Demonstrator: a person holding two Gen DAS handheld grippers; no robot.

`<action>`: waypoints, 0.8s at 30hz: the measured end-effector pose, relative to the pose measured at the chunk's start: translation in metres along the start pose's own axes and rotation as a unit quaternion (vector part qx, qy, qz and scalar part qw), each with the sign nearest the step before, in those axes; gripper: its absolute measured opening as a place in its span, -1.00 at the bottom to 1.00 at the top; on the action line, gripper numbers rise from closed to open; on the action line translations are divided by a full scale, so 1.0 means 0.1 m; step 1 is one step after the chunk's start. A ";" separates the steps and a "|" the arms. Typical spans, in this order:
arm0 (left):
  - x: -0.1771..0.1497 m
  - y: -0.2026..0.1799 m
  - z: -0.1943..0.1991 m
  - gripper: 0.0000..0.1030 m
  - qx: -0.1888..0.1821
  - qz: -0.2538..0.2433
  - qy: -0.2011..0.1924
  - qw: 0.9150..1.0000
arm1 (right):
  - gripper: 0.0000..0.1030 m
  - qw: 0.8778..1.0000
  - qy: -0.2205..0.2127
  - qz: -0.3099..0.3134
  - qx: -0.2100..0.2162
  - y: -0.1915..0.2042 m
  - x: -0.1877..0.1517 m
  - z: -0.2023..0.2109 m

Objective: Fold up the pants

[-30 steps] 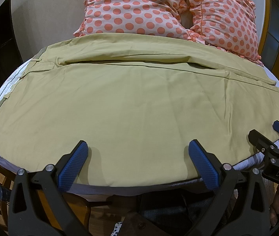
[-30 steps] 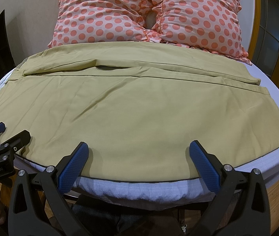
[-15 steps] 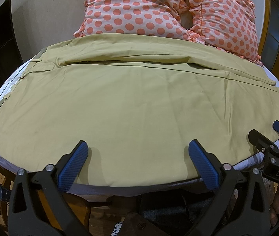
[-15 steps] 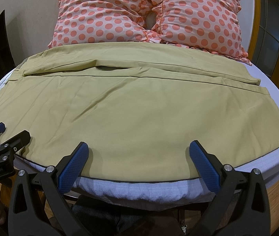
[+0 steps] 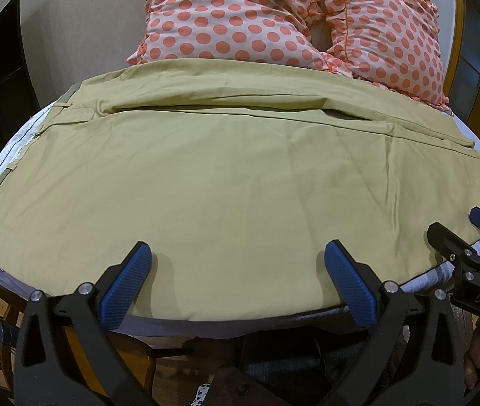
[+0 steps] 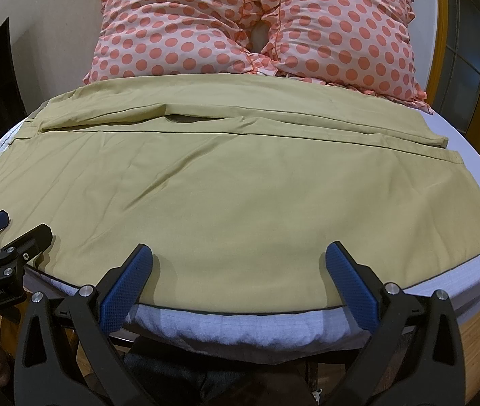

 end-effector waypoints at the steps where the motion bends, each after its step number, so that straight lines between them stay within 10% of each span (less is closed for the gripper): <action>1: 0.00 0.00 0.00 0.97 0.000 0.000 0.000 1.000 | 0.97 1.000 0.000 0.000 0.000 0.00 -0.01 -0.01; 24: 0.00 0.00 0.00 0.97 0.000 0.000 -0.002 1.000 | 0.97 1.000 -0.002 0.000 0.000 0.00 -0.02 -0.01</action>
Point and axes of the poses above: each gripper's, at about its wrist camera, not at the fingertips, and z roughly against the way its jaws point, y to its left, x to its top, the point moved 10 cm from there along -z, roughly the way its jaws point, and after that the axes turned 7 degrees about -z, right-handed, at the moved point
